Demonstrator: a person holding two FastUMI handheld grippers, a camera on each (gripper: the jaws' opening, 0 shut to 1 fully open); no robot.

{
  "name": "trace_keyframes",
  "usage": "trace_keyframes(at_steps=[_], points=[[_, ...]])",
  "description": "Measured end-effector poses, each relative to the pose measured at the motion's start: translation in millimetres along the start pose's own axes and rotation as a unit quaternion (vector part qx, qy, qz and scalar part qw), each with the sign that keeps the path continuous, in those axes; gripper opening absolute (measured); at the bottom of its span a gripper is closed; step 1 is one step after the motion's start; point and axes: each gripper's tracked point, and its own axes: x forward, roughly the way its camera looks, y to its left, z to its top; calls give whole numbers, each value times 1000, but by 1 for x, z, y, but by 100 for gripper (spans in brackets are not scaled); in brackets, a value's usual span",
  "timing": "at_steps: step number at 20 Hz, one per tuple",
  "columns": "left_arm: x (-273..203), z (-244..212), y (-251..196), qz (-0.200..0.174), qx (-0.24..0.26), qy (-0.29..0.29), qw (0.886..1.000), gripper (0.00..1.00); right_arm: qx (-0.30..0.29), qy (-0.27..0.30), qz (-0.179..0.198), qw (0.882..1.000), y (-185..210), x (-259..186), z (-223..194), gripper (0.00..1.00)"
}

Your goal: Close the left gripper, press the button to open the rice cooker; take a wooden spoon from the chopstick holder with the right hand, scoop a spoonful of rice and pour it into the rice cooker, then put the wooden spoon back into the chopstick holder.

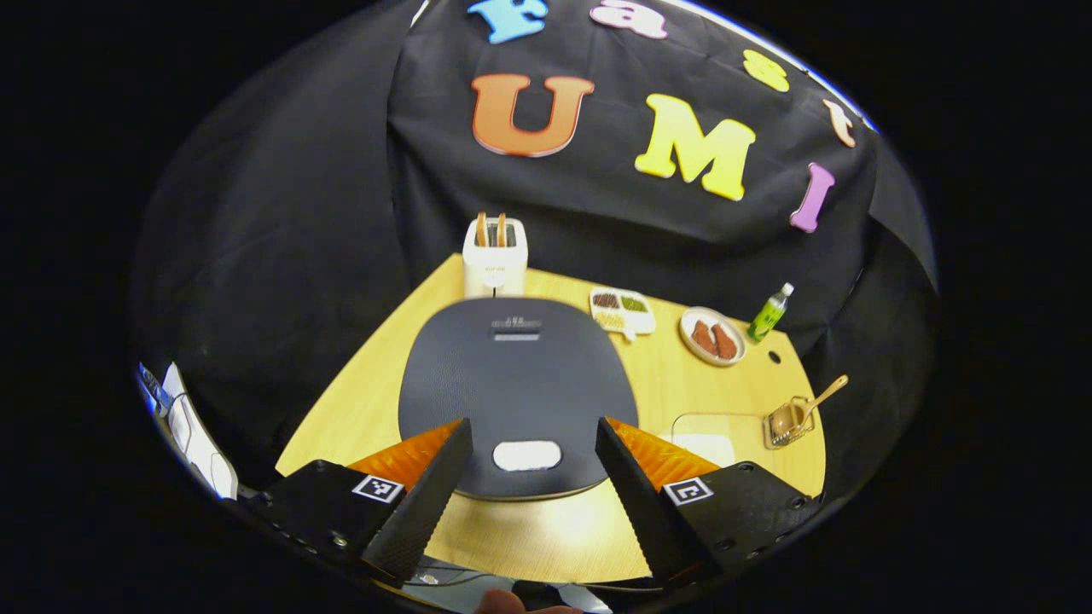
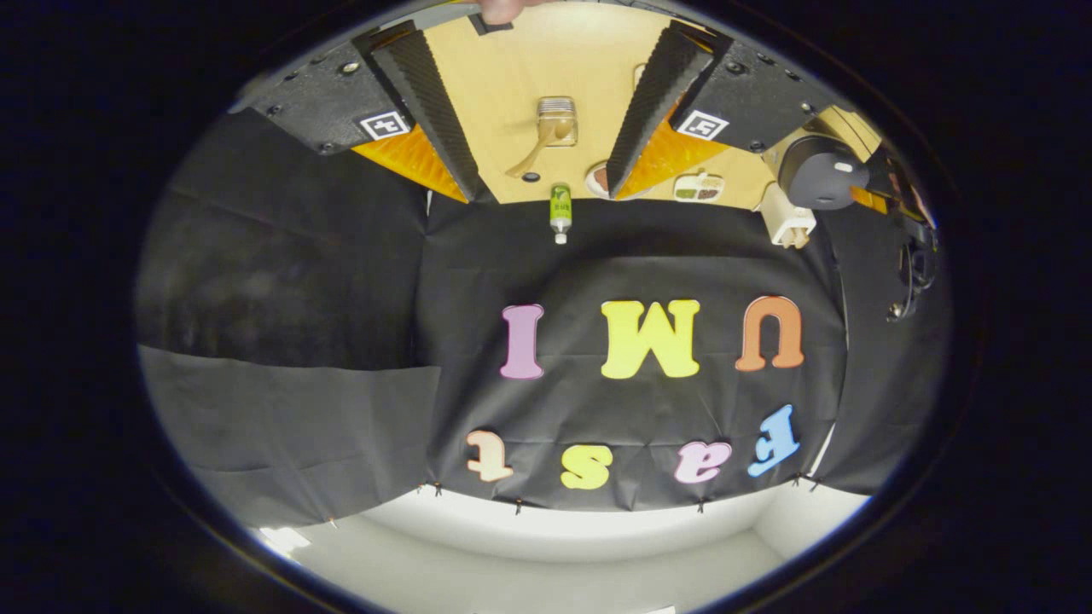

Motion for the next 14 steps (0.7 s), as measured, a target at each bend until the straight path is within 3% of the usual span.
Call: trace_keyframes(at_steps=[5,11,14], points=[[-73,62,-35,-47,39,-136,989,95,14,-32,23,999,36,-7,25,98],[-142,82,-77,-100,66,-248,961,95,37,-67,52,996,88,-22,45,99],[-171,93,-79,-106,79,-296,946,95,38,-76,67,994,112,-27,43,99]])
